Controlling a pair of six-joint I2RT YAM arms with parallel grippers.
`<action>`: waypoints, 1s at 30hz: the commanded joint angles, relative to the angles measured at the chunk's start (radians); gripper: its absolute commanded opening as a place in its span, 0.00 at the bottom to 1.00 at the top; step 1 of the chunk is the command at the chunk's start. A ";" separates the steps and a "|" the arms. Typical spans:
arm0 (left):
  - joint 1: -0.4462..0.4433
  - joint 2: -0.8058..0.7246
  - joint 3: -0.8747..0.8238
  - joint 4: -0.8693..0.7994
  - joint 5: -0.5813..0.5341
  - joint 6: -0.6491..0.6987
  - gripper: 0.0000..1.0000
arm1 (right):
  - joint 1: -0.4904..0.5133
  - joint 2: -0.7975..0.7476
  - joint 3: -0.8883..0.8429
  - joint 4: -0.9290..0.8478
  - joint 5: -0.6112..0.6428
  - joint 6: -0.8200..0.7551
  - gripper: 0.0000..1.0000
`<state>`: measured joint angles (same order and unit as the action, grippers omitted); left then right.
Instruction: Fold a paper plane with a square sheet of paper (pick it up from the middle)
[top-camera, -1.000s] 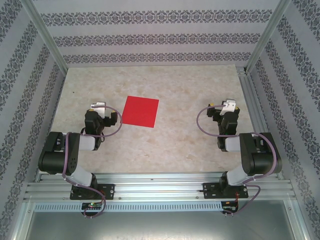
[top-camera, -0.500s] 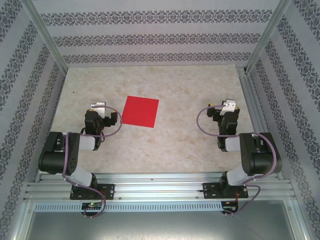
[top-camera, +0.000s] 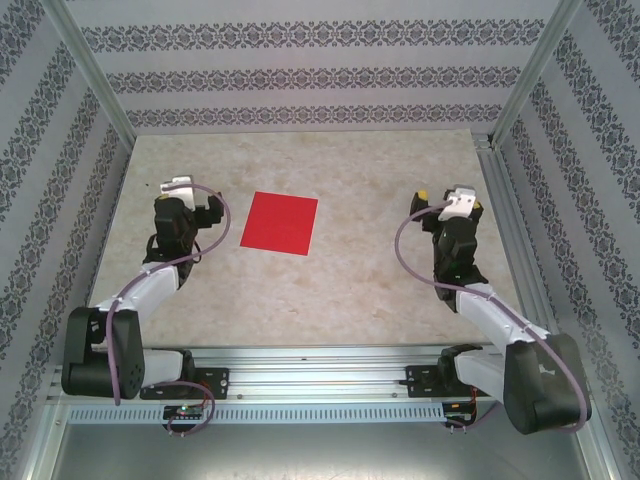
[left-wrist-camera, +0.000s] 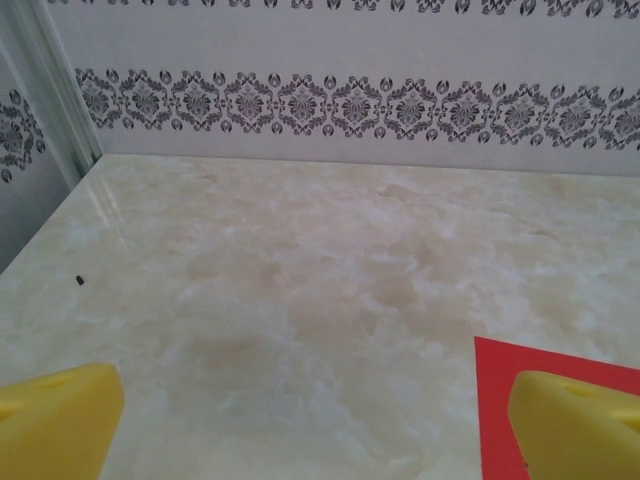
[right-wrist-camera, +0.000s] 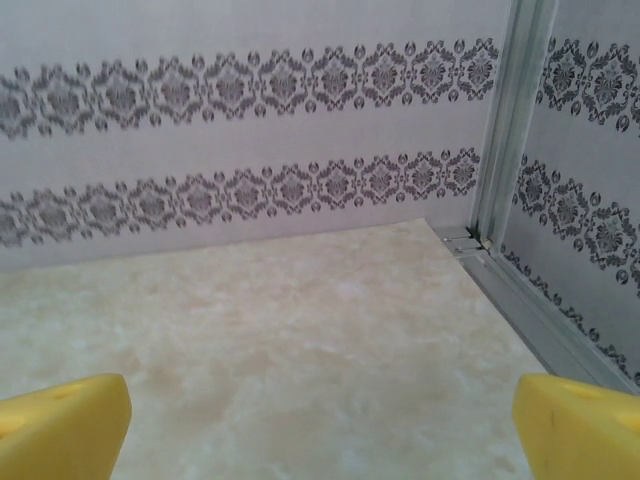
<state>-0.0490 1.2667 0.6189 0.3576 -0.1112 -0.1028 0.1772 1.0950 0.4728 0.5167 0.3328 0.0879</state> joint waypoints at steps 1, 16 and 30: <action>-0.012 -0.064 0.081 -0.253 0.017 -0.140 1.00 | 0.030 -0.025 0.110 -0.376 -0.003 0.170 0.98; -0.012 -0.214 0.327 -0.762 0.157 -0.307 1.00 | 0.480 0.572 0.739 -0.752 -0.114 0.358 0.98; -0.011 -0.189 0.314 -0.755 0.132 -0.317 1.00 | 0.680 1.188 1.403 -1.092 -0.027 0.363 0.79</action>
<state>-0.0490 1.0756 0.9260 -0.3855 0.0254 -0.3985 0.8494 2.2196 1.7874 -0.4667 0.2729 0.4393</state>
